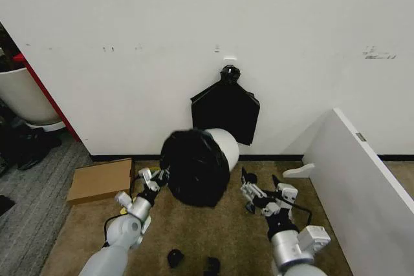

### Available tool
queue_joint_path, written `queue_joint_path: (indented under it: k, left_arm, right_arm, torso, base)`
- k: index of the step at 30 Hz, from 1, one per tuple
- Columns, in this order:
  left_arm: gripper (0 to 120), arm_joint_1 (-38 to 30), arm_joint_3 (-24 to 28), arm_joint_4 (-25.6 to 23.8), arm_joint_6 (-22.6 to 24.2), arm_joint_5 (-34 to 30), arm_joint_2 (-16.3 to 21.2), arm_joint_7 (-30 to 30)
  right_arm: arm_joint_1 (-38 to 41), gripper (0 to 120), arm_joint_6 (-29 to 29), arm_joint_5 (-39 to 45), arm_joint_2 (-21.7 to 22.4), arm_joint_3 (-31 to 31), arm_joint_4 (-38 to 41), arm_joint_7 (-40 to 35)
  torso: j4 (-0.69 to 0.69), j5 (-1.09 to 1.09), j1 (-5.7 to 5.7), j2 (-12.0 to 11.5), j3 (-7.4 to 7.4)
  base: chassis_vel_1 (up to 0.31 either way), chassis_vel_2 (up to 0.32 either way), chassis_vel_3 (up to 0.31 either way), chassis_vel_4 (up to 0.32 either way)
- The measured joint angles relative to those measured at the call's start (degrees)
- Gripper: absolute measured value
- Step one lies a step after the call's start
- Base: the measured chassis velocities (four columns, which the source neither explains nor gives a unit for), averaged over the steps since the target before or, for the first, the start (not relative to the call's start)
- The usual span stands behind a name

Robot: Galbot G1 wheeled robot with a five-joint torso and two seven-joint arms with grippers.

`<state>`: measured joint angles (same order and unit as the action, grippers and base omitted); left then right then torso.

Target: Place the garbage bag over the trash bin.

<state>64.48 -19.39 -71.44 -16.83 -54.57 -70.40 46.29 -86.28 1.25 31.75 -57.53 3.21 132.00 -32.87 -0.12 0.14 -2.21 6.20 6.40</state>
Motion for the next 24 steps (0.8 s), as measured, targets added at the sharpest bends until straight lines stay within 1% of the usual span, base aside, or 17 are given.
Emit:
queue_joint_path:
  k: [1,2,4,6,8,10,14,15,18,22,24]
  left_arm:
    - [0,0.0,0.0,0.0,0.0,0.0,0.0,0.0]
    - [0,-0.09,-0.09,0.65,-0.76,0.04,0.01,1.43]
    - [0,-0.13,-0.41,2.05,-3.02,0.1,0.18,6.28]
    - [0,-0.05,-0.64,2.09,-3.71,0.53,0.29,8.71]
    - [0,0.01,-0.7,2.04,-3.82,0.7,0.31,9.2]
    - [0,0.64,-0.8,0.87,-4.26,1.7,0.32,10.62]
    - [0,1.05,-0.85,-0.04,-4.8,2.83,0.27,10.81]
    - [0,1.4,-0.85,-0.64,-5.18,3.68,0.24,10.81]
    - [0,1.59,-0.86,-1.17,-5.57,4.55,0.19,10.63]
    - [0,1.6,-0.77,-1.3,-5.88,5.7,0.09,10.19]
    - [0,1.47,-0.73,-1.32,-6.01,6.11,-0.03,9.58]
  right_arm:
    - [0.0,100,0.0,0.0,0.0,0.0,0.0,0.0]
    - [0.27,100,-0.4,0.65,0.07,0.18,-0.1,0.36]
    - [1.13,100,-2.99,3.27,0.53,0.61,-0.11,1.85]
    - [1.6,100,-5.22,4.49,0.77,0.56,-0.11,2.53]
    - [1.72,100,-5.61,4.66,0.8,0.53,-0.11,2.63]
    - [2.94,100,-9.27,5.38,0.83,-0.13,-0.77,3.48]
    - [3.74,100,-11.39,5.81,0.69,-0.46,-1.25,4.03]
    - [4.08,100,-12.46,6.05,0.57,-0.55,-1.34,4.24]
    - [4.06,100,-13.43,6.96,0.56,-0.52,-0.57,4.52]
    - [3.89,100,-13.43,7.55,0.61,-0.47,-0.11,5.0]
    - [3.86,100,-12.53,7.12,0.49,-0.4,-0.2,5.07]
  torso:
    - [0.0,0.0,0.0,0.0,0.0]
    - [0.0,0.01,0.0,0.0,0.0]
    - [0.01,0.0,0.0,0.0,0.0]
    - [0.01,0.01,0.0,0.0,0.0]
    - [0.0,0.01,0.0,0.0,0.0]
    - [0.01,0.01,0.0,0.0,0.0]
    - [-0.01,0.01,0.0,0.0,0.0]
    - [0.01,0.01,0.0,0.0,0.0]
    - [0.0,0.01,0.0,0.0,0.0]
    - [0.0,0.0,0.0,0.0,0.0]
    - [0.01,0.0,0.0,0.0,0.0]
  base:
    - [0.0,0.0,0.0,0.0]
    - [0.0,0.0,0.0,0.0]
    - [0.0,0.0,0.0,0.0]
    - [0.0,0.0,0.0,0.0]
    - [0.0,0.0,0.0,0.0]
    - [0.0,0.0,0.0,0.0]
    - [0.0,0.0,0.0,0.0]
    - [0.0,0.0,0.0,0.0]
    - [0.0,0.0,0.0,0.0]
    - [0.0,0.0,0.0,0.0]
    - [0.0,0.0,0.0,0.0]
